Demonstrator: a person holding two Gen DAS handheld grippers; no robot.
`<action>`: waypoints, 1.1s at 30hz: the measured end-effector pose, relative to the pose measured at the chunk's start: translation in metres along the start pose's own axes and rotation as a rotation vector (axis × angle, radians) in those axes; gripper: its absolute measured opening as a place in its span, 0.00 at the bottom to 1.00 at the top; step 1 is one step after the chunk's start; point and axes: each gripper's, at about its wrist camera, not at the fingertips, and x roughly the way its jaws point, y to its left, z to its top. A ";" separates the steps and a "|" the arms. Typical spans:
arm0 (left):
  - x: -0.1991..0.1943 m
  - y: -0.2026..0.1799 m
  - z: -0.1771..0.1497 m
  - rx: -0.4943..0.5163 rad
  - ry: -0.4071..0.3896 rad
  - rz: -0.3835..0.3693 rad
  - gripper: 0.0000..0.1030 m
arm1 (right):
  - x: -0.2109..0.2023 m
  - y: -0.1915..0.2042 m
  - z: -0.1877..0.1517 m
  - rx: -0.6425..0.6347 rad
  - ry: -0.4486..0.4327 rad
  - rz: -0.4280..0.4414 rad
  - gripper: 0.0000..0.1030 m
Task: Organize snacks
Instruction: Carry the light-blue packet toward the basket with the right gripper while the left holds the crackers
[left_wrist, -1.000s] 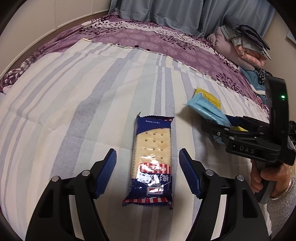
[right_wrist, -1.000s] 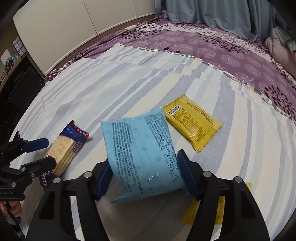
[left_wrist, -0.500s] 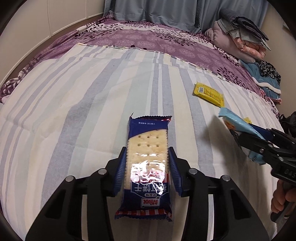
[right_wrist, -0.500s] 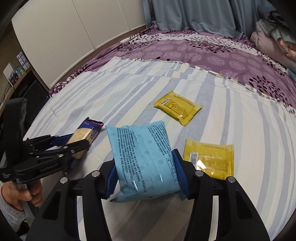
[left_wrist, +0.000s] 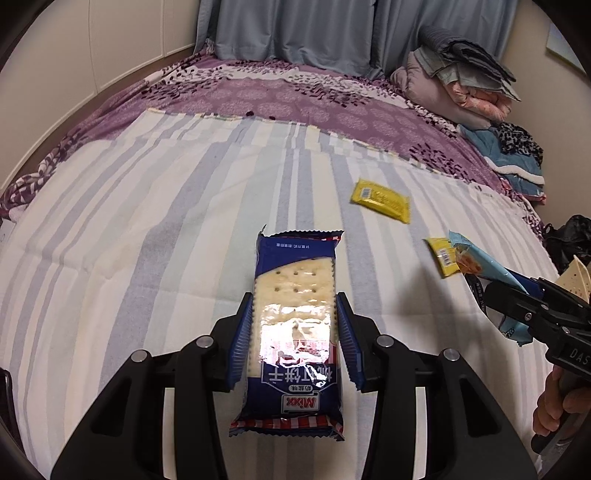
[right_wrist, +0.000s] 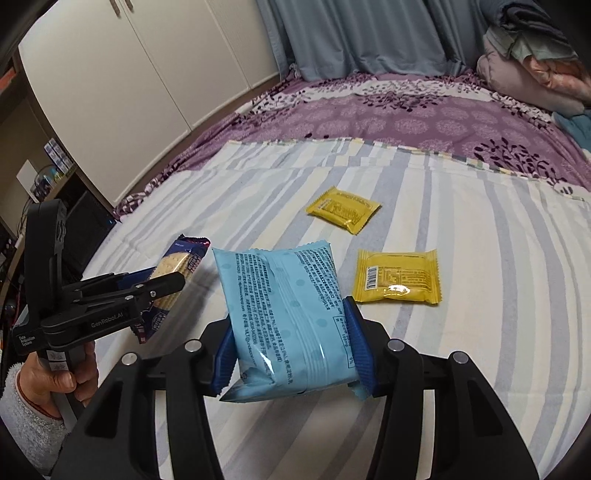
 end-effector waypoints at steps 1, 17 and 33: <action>-0.005 -0.003 0.001 0.005 -0.009 -0.004 0.43 | -0.006 0.001 0.000 0.003 -0.012 0.002 0.51; -0.065 -0.065 0.004 0.091 -0.098 -0.095 0.43 | -0.122 -0.027 -0.027 0.133 -0.228 -0.052 0.51; -0.087 -0.135 0.001 0.206 -0.116 -0.174 0.43 | -0.227 -0.114 -0.093 0.324 -0.356 -0.268 0.51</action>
